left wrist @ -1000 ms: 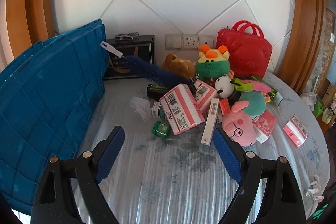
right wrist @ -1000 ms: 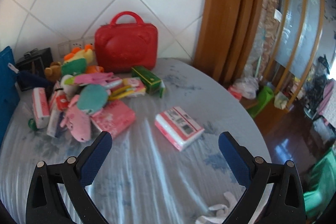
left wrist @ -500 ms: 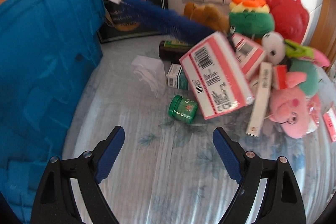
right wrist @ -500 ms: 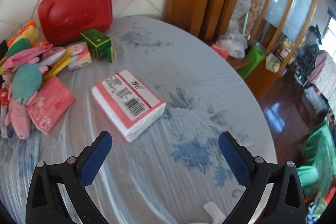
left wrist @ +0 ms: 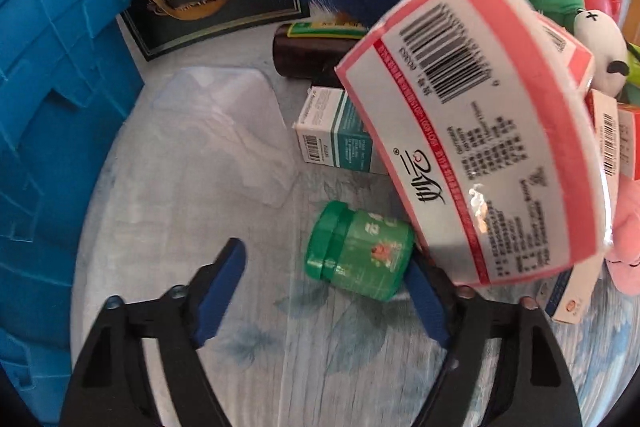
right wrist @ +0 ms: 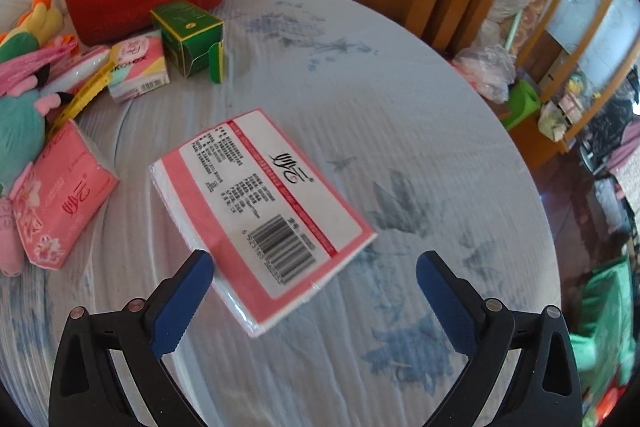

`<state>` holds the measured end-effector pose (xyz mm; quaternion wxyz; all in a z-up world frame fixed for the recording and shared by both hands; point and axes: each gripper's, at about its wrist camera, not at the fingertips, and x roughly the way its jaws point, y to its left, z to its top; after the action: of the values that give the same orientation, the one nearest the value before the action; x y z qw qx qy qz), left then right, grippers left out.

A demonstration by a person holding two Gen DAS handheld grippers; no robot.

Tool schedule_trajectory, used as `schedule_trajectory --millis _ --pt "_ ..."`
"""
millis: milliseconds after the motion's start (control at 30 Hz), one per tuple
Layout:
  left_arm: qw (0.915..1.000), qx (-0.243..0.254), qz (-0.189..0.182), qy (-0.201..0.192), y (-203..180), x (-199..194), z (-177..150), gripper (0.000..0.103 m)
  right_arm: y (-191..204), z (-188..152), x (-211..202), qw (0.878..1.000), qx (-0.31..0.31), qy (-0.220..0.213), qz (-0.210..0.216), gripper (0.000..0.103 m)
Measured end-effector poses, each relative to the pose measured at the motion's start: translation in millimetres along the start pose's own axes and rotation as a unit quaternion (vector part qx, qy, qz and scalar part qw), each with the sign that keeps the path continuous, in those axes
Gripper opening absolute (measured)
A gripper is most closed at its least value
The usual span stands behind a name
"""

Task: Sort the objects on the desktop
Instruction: 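Move both tools back over the table toward the green jar and tissue pack, then grasp the green jar with left while right grasps the pink tissue pack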

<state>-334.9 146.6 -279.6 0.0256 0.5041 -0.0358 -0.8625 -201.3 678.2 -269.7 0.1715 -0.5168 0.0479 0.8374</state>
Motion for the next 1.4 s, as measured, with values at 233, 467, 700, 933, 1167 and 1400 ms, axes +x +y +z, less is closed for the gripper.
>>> schedule_trajectory --millis 233,467,700,933,1167,1400 --pt "0.9999 -0.002 -0.005 -0.01 -4 -3 2 0.044 14 5 12 0.999 -0.027 0.003 0.021 0.103" --pt "0.9999 -0.008 0.003 -0.007 -7 -7 -3 0.044 5 14 20 0.999 -0.034 -0.009 0.024 0.103" --pt "0.9996 -0.028 0.009 -0.005 -1 -14 -11 0.044 7 3 25 0.995 0.005 0.031 0.093 0.103" --pt "0.999 -0.039 0.023 -0.003 11 -10 -10 0.044 27 -5 -4 0.995 -0.024 -0.022 0.091 0.103" --pt "0.9978 -0.058 0.033 -0.002 22 -13 -14 0.044 -13 11 11 0.994 -0.019 -0.034 0.097 0.103" --pt "0.9971 -0.063 0.042 0.001 22 -11 -11 0.044 3 11 32 0.992 -0.063 -0.022 0.109 0.103"
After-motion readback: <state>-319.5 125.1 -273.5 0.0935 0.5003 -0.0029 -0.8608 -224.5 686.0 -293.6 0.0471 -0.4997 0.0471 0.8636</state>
